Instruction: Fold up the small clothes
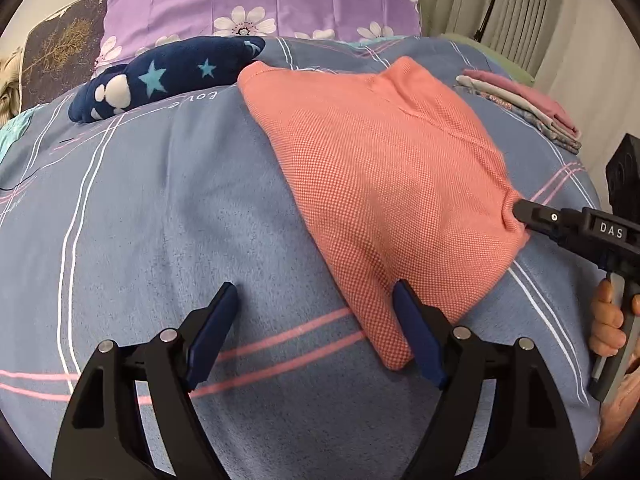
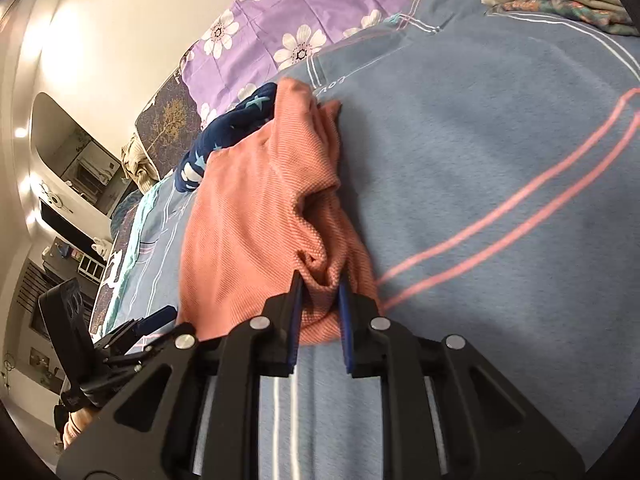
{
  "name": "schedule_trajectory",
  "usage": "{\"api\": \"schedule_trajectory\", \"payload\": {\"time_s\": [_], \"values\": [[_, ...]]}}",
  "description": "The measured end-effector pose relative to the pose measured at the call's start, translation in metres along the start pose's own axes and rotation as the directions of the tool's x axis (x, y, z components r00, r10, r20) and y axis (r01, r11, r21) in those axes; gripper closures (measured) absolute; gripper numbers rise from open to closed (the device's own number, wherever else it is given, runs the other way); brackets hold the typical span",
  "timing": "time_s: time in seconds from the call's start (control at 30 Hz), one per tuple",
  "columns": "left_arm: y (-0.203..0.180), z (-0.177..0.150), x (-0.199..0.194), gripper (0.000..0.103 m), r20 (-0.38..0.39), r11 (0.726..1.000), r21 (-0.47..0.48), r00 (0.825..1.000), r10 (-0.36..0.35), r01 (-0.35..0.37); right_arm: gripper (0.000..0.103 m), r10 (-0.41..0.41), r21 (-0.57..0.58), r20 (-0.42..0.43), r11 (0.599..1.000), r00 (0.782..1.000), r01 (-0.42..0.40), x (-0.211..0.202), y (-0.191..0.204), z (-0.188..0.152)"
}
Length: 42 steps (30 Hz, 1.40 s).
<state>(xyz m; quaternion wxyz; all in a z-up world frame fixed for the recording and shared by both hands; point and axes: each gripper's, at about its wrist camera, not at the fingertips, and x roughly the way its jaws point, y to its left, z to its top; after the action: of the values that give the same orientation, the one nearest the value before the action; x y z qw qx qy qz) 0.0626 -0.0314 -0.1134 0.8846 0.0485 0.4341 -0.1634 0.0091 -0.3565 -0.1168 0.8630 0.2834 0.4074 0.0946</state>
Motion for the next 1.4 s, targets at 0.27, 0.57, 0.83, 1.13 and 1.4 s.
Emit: {"api": "schedule_trajectory", "payload": {"time_s": [0.27,0.57,0.83,1.13,1.4], "values": [[-0.001,-0.005,-0.002,0.023,0.007,1.0,-0.023,1.0,-0.012,0.012,0.095,-0.102,-0.014,0.058,0.995,0.993,0.103,-0.031,-0.013,0.003],[-0.002,-0.007,-0.002,0.023,0.008,1.0,-0.019,1.0,0.008,-0.008,0.055,-0.001,-0.14,0.01,0.99,1.0,0.003,-0.018,0.023,0.015],[0.003,-0.009,-0.002,0.021,0.01,0.999,-0.034,1.0,-0.018,0.018,0.103,-0.23,-0.126,-0.105,0.968,0.968,0.217,-0.016,-0.004,-0.008],[-0.003,0.011,-0.03,0.058,0.114,0.994,-0.054,0.989,-0.092,0.099,0.099,-0.124,-0.248,0.026,0.96,0.992,0.127,-0.031,0.042,0.009],[-0.013,0.011,0.021,0.066,0.029,0.99,-0.008,0.99,-0.138,0.138,0.103,-0.195,-0.214,-0.077,0.961,0.978,0.175,0.017,0.026,0.001]]}}
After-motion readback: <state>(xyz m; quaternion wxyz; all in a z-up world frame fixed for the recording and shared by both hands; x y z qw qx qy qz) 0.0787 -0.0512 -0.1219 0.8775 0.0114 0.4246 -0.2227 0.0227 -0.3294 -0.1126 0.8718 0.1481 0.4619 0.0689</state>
